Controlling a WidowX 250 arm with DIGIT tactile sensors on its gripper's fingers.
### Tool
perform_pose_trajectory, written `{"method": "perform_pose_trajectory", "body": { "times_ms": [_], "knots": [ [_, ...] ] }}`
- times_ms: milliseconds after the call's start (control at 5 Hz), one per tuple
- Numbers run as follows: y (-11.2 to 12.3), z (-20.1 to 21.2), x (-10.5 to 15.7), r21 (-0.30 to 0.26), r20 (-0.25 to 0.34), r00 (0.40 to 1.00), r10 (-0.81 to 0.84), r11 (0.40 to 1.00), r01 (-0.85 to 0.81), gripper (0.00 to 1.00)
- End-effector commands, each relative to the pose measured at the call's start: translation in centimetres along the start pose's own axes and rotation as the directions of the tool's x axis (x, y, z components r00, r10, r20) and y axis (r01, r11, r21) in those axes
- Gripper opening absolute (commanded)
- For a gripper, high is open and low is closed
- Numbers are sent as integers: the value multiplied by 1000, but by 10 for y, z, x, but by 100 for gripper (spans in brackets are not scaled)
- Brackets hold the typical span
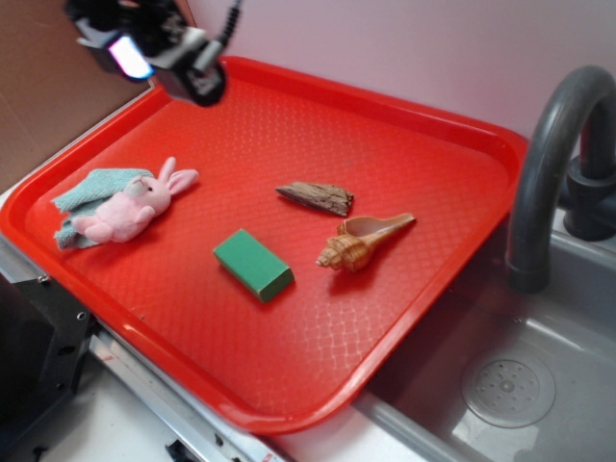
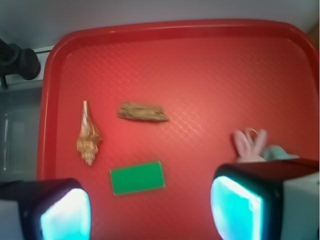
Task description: Grab the shell.
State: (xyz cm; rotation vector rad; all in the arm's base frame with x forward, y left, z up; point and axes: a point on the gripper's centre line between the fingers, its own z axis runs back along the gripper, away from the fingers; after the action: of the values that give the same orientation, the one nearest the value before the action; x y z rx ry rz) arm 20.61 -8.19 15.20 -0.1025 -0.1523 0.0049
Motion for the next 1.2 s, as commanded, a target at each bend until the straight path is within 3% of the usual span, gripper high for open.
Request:
{"method": "perform_pose_trajectory", "body": {
  "times_ms": [0,200,400,600,1000],
  "knots": [
    [-45,-41,26,-67,-10,993,-119,991,118,100],
    [-61,-63,27,-83,-41,986,-160,984,156,100],
    [-73,-82,26,-65,-84,977,-195,980,190,100],
    [-80,-98,23,-28,-131,970,-205,979,203,100],
    [-71,-116,14,89,-212,962,-170,977,192,100]
  ]
}}
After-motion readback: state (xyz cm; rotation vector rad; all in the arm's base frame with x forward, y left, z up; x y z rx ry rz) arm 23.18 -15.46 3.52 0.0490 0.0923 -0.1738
